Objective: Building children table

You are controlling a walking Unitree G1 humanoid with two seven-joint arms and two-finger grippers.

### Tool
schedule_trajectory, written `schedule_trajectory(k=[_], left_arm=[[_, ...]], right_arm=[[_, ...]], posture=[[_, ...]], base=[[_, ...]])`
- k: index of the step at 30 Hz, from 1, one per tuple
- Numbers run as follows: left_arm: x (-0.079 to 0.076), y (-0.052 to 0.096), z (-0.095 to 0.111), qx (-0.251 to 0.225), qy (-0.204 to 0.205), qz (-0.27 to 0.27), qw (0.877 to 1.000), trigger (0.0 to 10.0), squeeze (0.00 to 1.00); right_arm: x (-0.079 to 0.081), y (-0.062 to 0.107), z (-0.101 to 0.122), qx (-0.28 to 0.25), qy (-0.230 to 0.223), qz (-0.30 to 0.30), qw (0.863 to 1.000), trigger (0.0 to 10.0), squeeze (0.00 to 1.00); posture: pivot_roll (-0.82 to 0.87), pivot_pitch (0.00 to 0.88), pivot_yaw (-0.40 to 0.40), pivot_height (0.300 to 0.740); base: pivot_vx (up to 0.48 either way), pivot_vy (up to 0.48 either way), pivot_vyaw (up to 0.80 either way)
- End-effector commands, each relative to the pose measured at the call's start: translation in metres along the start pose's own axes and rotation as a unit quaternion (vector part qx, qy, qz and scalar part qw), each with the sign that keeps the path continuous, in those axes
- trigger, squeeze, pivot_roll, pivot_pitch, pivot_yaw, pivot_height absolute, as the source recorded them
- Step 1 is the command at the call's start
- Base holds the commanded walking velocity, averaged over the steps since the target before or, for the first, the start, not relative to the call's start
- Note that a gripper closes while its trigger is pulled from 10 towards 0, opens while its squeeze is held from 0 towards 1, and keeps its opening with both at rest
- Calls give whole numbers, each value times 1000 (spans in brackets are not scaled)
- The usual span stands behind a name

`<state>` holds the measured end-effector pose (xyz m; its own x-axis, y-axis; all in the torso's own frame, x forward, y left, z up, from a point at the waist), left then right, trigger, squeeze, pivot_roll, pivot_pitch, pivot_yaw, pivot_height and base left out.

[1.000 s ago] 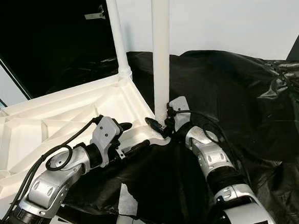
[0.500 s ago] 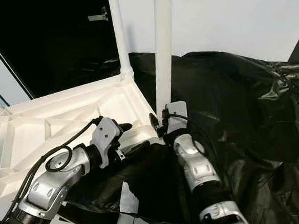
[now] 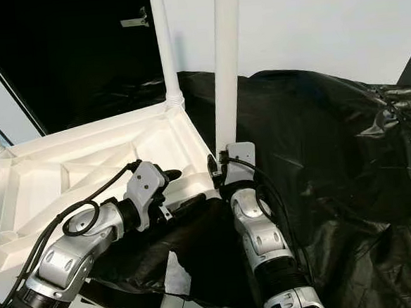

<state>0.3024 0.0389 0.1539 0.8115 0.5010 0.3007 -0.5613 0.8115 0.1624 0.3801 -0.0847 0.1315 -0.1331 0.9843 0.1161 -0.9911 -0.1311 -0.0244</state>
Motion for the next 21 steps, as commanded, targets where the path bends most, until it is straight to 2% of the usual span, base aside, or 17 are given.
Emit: schedule_trajectory(k=[1, 6, 7, 8, 9, 18, 19, 20, 21], left_arm=[[0, 2, -2, 7, 2, -10, 1000, 10000, 0], [0, 2, -2, 6, 3, -9, 1000, 10000, 0], [0, 2, -3, 6, 4, -8, 1000, 10000, 0], [0, 2, -3, 6, 4, -8, 1000, 10000, 0], [1, 2, -3, 7, 4, -6, 1000, 10000, 0], [0, 2, -5, 8, 9, -4, 1000, 10000, 0], [1, 2, -5, 8, 9, -4, 1000, 10000, 0], [1, 2, -5, 8, 9, -4, 1000, 10000, 0], [1, 2, -4, 7, 9, -4, 1000, 10000, 0]], right_arm=[[-11, 4, -15, 29, -13, -26, 999, 10000, 0], [-12, 4, -11, 22, -12, -18, 1000, 10000, 0], [-12, 4, -9, 18, -16, -14, 1000, 10000, 400], [-12, 4, -9, 18, -16, -14, 1000, 10000, 400], [-12, 4, -8, 14, -16, -9, 1000, 10000, 1000], [-16, 4, 11, -15, -16, 56, 998, 10000, 996], [-15, 4, 13, -19, -17, 78, 997, 10000, 0], [-15, 4, 13, -19, -17, 78, 997, 10000, 0], [-16, 5, 18, -26, -9, 109, 994, 10000, 0]], posture=[[23, 0, 12, 740], [25, 0, 7, 740], [25, 0, 7, 740], [25, 0, 7, 740], [24, 0, 6, 740], [22, 0, 4, 740], [23, 0, 6, 740], [23, 0, 6, 740], [22, 0, 5, 740]], base=[[0, 0, 0], [0, 0, 0], [0, 0, 0], [0, 0, 0], [0, 0, 0], [0, 0, 0], [0, 0, 0], [0, 0, 0], [0, 0, 0]])
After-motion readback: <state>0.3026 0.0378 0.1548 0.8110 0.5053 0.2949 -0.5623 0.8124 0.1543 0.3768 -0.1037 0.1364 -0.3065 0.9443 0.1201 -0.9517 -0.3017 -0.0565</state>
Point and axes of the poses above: a point about 5 cm out from each wrist's last joint towards the gripper, its own y axis pointing back from the gripper into the wrist, its own z axis along the axis of the wrist's last joint, x = y × z, the point moved 6 cm from there along -y, pointing out of the wrist towards the gripper, and after that the axes turned 5 degrees about -y, right-handed, at the moved point
